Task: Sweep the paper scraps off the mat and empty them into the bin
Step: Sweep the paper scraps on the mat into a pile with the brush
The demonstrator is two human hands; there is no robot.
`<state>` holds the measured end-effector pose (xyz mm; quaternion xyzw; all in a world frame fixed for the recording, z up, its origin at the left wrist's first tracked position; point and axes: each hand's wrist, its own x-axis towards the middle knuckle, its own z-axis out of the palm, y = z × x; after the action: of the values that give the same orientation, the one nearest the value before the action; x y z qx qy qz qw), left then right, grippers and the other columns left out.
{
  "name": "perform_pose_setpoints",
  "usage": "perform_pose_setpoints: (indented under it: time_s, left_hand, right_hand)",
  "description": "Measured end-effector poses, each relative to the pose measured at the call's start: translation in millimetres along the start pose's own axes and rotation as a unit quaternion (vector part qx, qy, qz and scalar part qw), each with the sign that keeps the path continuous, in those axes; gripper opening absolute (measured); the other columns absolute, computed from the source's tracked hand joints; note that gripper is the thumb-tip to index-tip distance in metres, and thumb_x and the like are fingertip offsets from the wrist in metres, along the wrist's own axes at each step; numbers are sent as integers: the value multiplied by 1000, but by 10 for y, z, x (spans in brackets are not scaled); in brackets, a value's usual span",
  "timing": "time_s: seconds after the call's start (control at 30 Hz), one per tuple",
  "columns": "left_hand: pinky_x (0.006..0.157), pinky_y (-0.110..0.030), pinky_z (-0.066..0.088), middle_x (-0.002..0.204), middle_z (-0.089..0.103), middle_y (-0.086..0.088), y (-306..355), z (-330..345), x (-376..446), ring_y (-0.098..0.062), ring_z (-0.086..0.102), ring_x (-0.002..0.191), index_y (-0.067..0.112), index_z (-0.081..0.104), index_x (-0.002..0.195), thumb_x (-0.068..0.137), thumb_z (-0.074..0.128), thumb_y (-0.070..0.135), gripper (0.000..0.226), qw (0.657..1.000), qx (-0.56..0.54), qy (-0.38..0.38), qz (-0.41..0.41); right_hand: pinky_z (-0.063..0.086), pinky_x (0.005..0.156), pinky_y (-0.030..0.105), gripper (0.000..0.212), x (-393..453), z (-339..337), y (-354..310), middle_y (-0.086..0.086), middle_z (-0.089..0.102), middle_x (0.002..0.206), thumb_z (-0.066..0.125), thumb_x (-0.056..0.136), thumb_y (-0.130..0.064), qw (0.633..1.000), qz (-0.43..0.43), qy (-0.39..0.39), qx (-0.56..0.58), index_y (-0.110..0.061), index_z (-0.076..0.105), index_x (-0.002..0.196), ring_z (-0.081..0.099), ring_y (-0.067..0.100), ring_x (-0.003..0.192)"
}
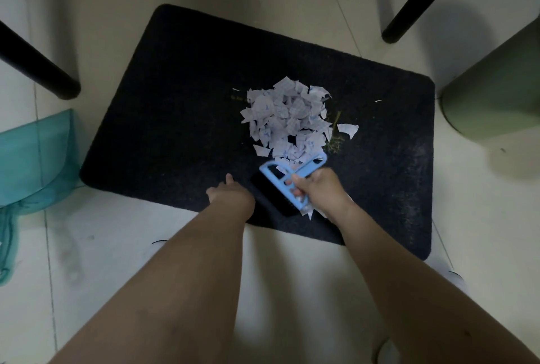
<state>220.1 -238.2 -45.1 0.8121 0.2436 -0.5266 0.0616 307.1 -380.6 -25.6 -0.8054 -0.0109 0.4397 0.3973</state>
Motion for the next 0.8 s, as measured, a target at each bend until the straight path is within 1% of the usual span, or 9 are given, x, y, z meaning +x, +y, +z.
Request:
perform_pose_setpoints:
  time_s: [0.1,0.23,0.3,0.37,0.47,0.57,0.6,0.7,0.8]
  left_hand:
    - [116,-47,19,159,-16,-8,120,-2,5,-31,14,146,10,-5,154,94,38,7,74,1000,-8,0,20]
    - [116,-51,18,158,-20,-9,215,-26,-2,-33,8,147,15,-6,154,95,41,8,76,999,1,-25,32]
    - [115,-51,20,158,-20,-10,230,-49,29,-34,8,147,16,-6,154,96,43,11,76,999,2,-40,31]
    - [116,-50,21,158,-19,-10,235,-39,83,-34,10,147,17,-5,154,97,42,13,74,998,11,-56,11]
    - [118,-47,22,160,-8,-13,261,-44,109,-33,15,146,14,1,154,98,39,18,68,999,-7,-48,-15]
    - [116,-45,22,160,-7,-14,412,-83,68,-33,14,146,9,-2,153,98,39,10,69,1000,-17,-9,-2]
    - [115,-47,22,159,-11,-14,497,-96,35,-34,12,146,10,-1,153,97,38,6,69,1000,-18,6,22]
    - [115,-54,18,157,-22,-13,724,-43,50,-37,0,147,15,-3,154,96,35,3,70,997,-6,-11,72]
    - [114,-56,16,156,-26,-10,823,-20,147,-36,-6,147,20,-6,154,97,39,6,74,998,1,-41,45]
  right_hand:
    - [55,82,50,16,18,-57,228,19,71,86,61,89,-21,998,21,29,-50,-12,71,81,61,24,69]
    - [57,74,41,33,133,-279,100,12,71,84,60,88,-38,977,-15,123,-174,-7,72,91,66,25,74]
    - [56,77,43,32,181,-387,-27,7,71,89,60,88,-40,972,-47,161,-165,-13,72,99,68,23,79]
    - [55,81,45,26,195,-504,-103,4,71,93,61,88,-37,975,-78,168,-126,-17,72,102,67,21,83]
    - [55,83,48,12,113,-587,-81,10,73,91,62,89,-25,993,-81,70,-50,-19,72,92,68,22,81]
    - [58,75,37,12,8,-526,121,2,73,83,61,90,-19,994,-33,-52,-93,-26,71,91,63,12,69]
    - [57,75,35,13,7,-511,202,0,73,83,62,89,-18,992,-21,-61,-104,-25,71,95,62,10,68]
    - [57,78,40,15,113,-534,329,5,73,84,63,88,-25,991,-7,22,-131,-16,74,94,67,20,75]
    - [56,79,43,29,209,-654,253,11,72,85,61,88,-33,980,-29,122,-152,-7,73,92,68,26,81]
